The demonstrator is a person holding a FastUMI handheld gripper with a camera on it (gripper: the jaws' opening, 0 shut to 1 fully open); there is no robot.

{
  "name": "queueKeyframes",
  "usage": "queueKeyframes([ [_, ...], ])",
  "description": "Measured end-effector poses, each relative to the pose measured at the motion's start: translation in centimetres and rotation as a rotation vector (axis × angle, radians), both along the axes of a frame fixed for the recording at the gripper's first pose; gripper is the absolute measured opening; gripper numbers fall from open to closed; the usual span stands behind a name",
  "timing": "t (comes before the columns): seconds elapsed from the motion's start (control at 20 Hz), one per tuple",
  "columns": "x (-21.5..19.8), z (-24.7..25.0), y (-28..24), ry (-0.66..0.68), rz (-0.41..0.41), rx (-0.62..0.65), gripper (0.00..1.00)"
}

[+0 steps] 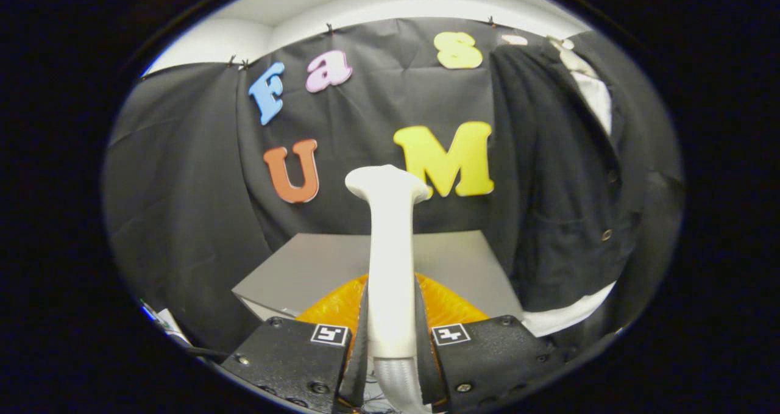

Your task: Iron the clothes twice with a garment steamer, once on the left side and once on the right side.

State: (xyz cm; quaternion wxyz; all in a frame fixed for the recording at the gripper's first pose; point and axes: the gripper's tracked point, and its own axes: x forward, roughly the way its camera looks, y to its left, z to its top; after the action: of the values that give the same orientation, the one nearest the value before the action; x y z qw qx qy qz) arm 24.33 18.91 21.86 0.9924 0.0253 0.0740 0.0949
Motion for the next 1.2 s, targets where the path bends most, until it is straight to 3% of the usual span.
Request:
queueKeyframes([
  [0.3, -5.2, 8.3, -10.8, -0.173, -0.15, 0.028, 0.37],
  [0.6, -5.6, 12.6, -21.1, -0.217, -0.311, 0.061, 0.37],
  [0.85, -2.9, 12.7, -24.5, -0.187, -0.329, 0.03, 0.37],
  [1.2, 0.5, 10.0, -25.2, -0.135, -0.316, -0.02, 0.37],
])
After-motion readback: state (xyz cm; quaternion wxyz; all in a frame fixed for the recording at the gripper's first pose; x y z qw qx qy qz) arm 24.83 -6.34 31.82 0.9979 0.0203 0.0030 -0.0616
